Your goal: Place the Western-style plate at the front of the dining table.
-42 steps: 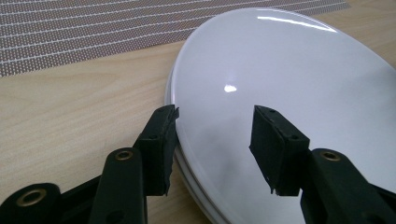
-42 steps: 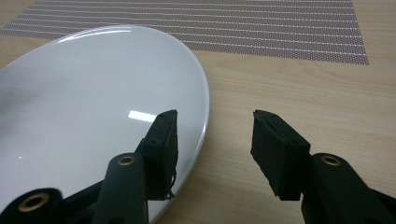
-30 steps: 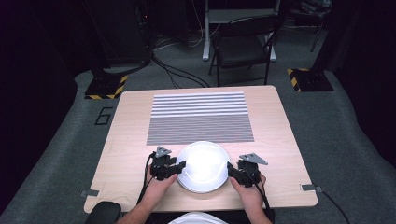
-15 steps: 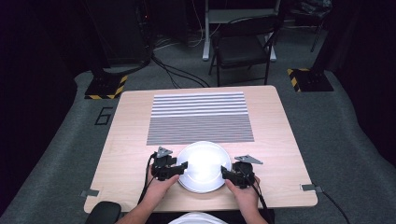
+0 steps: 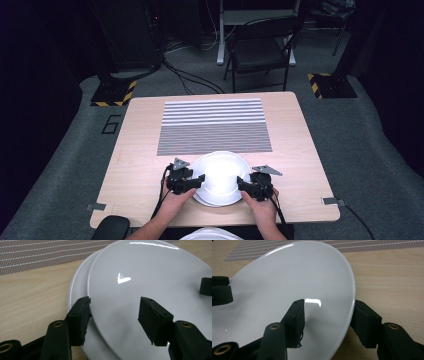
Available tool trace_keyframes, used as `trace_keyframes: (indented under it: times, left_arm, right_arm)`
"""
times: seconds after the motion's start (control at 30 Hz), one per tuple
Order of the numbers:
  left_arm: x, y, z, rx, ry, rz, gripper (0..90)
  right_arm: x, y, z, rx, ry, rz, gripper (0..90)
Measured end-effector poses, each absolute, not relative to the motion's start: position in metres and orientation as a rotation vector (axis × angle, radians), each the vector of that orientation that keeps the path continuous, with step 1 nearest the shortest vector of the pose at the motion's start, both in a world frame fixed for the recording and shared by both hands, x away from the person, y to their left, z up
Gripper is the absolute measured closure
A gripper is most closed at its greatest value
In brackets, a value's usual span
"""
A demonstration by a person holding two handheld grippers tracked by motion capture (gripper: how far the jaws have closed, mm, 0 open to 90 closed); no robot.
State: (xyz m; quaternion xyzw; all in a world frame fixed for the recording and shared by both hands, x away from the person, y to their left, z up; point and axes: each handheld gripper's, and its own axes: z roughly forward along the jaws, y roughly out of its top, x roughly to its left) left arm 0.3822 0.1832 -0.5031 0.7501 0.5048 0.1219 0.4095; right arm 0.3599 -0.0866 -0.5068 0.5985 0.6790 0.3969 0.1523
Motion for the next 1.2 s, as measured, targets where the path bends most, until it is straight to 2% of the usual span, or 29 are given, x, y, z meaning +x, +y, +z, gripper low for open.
trace_keyframes:
  times: [0.5, 0.97, 1.2]
  left_arm:
    - [0.39, 0.168, -0.507, 1.896, 1.245, 0.261, 49.3]
    - [0.396, 0.152, -0.507, 1.939, 1.193, 0.224, 50.5]
    - [0.397, 0.146, -0.507, 1.952, 1.184, 0.231, 50.6]
  right_arm:
    - [0.36, -0.104, -0.498, 1.728, 1.871, 1.127, 48.9]
    - [0.355, -0.119, -0.491, 1.74, 1.807, 1.107, 50.2]
    - [0.353, -0.123, -0.49, 1.712, 1.808, 1.072, 54.4]
